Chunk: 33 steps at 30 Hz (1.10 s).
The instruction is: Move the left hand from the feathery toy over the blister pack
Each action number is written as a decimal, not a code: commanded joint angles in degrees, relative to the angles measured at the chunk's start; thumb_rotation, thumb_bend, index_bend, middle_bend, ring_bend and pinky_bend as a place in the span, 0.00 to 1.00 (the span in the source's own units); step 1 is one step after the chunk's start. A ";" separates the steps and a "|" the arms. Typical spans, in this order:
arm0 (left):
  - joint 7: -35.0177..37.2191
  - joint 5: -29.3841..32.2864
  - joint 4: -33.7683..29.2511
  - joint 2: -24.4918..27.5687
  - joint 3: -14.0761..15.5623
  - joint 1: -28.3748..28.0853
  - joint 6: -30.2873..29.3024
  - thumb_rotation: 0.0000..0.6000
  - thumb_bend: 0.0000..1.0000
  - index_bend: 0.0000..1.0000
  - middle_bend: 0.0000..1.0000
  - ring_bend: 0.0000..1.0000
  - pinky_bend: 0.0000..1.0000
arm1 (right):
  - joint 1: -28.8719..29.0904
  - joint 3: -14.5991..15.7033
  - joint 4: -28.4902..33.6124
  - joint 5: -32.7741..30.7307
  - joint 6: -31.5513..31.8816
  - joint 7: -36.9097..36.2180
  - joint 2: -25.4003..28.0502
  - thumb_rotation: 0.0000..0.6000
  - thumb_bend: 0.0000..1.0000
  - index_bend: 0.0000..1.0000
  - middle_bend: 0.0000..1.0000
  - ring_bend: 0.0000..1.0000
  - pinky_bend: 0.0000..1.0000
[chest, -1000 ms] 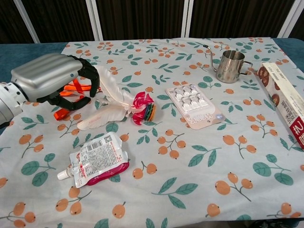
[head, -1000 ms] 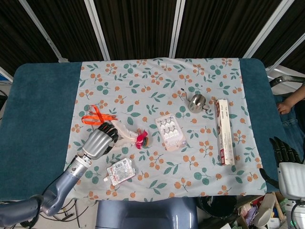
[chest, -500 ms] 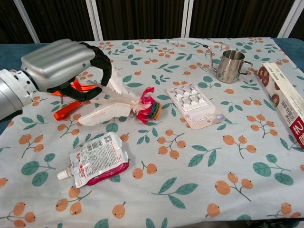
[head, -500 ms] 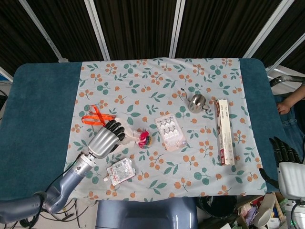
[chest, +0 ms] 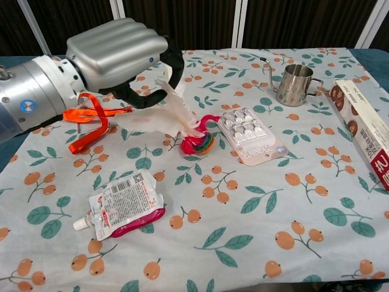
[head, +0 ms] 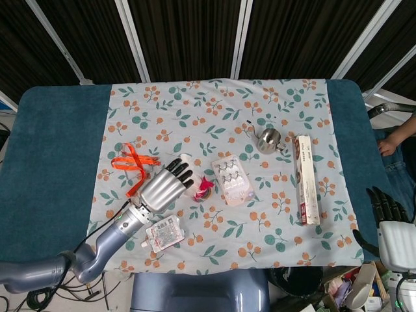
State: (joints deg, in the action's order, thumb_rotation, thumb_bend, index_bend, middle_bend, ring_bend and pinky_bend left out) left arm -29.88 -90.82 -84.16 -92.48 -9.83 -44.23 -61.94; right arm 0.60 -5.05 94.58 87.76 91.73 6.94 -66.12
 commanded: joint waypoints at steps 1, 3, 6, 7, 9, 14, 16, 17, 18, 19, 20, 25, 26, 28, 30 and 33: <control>-3.06 1.12 -1.74 -0.37 -1.00 -1.81 2.30 1.00 0.46 0.58 0.37 0.23 0.23 | -0.01 -0.02 -0.01 -0.05 0.00 -0.05 0.01 1.00 0.14 0.06 0.05 0.10 0.16; -4.70 1.77 -2.53 -0.75 -1.29 -2.61 3.44 1.00 0.46 0.58 0.37 0.23 0.23 | 0.00 0.03 -0.01 -0.11 -0.13 -0.06 0.01 1.00 0.14 0.06 0.05 0.10 0.16; -7.63 3.10 -3.18 -1.62 -1.70 -3.83 5.30 1.00 0.46 0.57 0.37 0.23 0.23 | 0.03 0.07 0.01 0.03 -0.12 0.00 0.04 1.00 0.14 0.06 0.05 0.10 0.16; -8.24 3.29 -3.26 -1.81 -1.73 -4.06 5.62 1.00 0.45 0.56 0.37 0.23 0.23 | 0.03 0.05 0.02 0.03 -0.10 0.00 0.04 1.00 0.14 0.06 0.05 0.10 0.16; -10.21 4.33 -3.66 -2.50 -1.94 -4.68 6.54 1.00 0.41 0.52 0.36 0.23 0.22 | -0.02 0.05 0.05 -0.05 -0.09 -0.10 0.08 1.00 0.14 0.06 0.05 0.10 0.16; -13.90 6.90 -5.17 -3.37 -2.19 -5.25 7.34 1.00 0.30 0.29 0.33 0.21 0.21 | -0.07 0.03 0.04 -0.11 -0.04 -0.28 0.20 1.00 0.14 0.06 0.05 0.10 0.16; -14.84 7.59 -5.70 -3.52 -2.31 -5.23 7.15 1.00 0.30 0.23 0.32 0.21 0.21 | -0.08 0.03 0.02 -0.16 -0.07 -0.33 0.22 1.00 0.14 0.06 0.05 0.10 0.16; -15.38 7.90 -5.97 -3.60 -2.37 -5.24 7.00 1.00 0.30 0.19 0.31 0.20 0.20 | -0.08 0.03 0.00 -0.17 -0.07 -0.36 0.23 1.00 0.14 0.06 0.05 0.10 0.16; -15.85 8.09 -6.22 -3.62 -2.44 -5.27 6.80 1.00 0.30 0.16 0.30 0.20 0.20 | -0.07 0.01 -0.01 -0.18 -0.07 -0.38 0.24 1.00 0.14 0.06 0.05 0.10 0.16; -16.27 8.27 -6.43 -3.63 -2.48 -5.28 6.59 1.00 0.30 0.15 0.29 0.19 0.20 | -0.07 0.00 -0.03 -0.20 -0.08 -0.40 0.25 1.00 0.14 0.06 0.05 0.10 0.16; -16.64 8.45 -6.66 -3.56 -2.48 -5.27 6.43 1.00 0.30 0.12 0.28 0.18 0.19 | -0.06 0.00 -0.05 -0.22 -0.11 -0.43 0.25 1.00 0.14 0.06 0.05 0.10 0.16; -17.58 9.51 -8.10 -2.56 -2.60 -5.03 5.66 1.00 0.27 0.02 0.17 0.11 0.15 | 0.01 -0.01 -0.07 -0.27 -0.25 -0.45 0.23 1.00 0.14 0.06 0.05 0.10 0.16; -17.77 9.86 -8.49 -2.26 -2.78 -4.96 5.45 1.00 0.27 0.01 0.15 0.09 0.15 | 0.01 -0.02 -0.09 -0.26 -0.23 -0.43 0.23 1.00 0.14 0.06 0.05 0.10 0.16; -18.14 10.56 -9.47 -1.58 -3.34 -4.70 4.65 1.00 0.27 0.01 0.14 0.08 0.14 | -0.01 -0.03 -0.08 -0.27 -0.19 -0.45 0.23 1.00 0.14 0.06 0.05 0.10 0.16; -18.36 11.01 -10.60 -0.71 -3.86 -4.36 3.81 1.00 0.27 0.01 0.14 0.08 0.14 | -0.03 -0.05 -0.10 -0.33 -0.18 -0.45 0.25 1.00 0.14 0.06 0.05 0.10 0.16; -18.48 11.60 -12.45 1.24 -4.83 -3.53 2.13 1.00 0.27 0.01 0.14 0.07 0.14 | -0.04 -0.08 -0.11 -0.35 -0.12 -0.45 0.26 1.00 0.14 0.06 0.05 0.10 0.16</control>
State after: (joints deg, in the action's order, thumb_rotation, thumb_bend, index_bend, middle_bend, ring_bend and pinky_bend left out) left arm -48.21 -79.68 -95.60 -92.28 -14.02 -48.31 -58.84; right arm 0.55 -5.12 94.47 87.41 91.59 6.49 -65.86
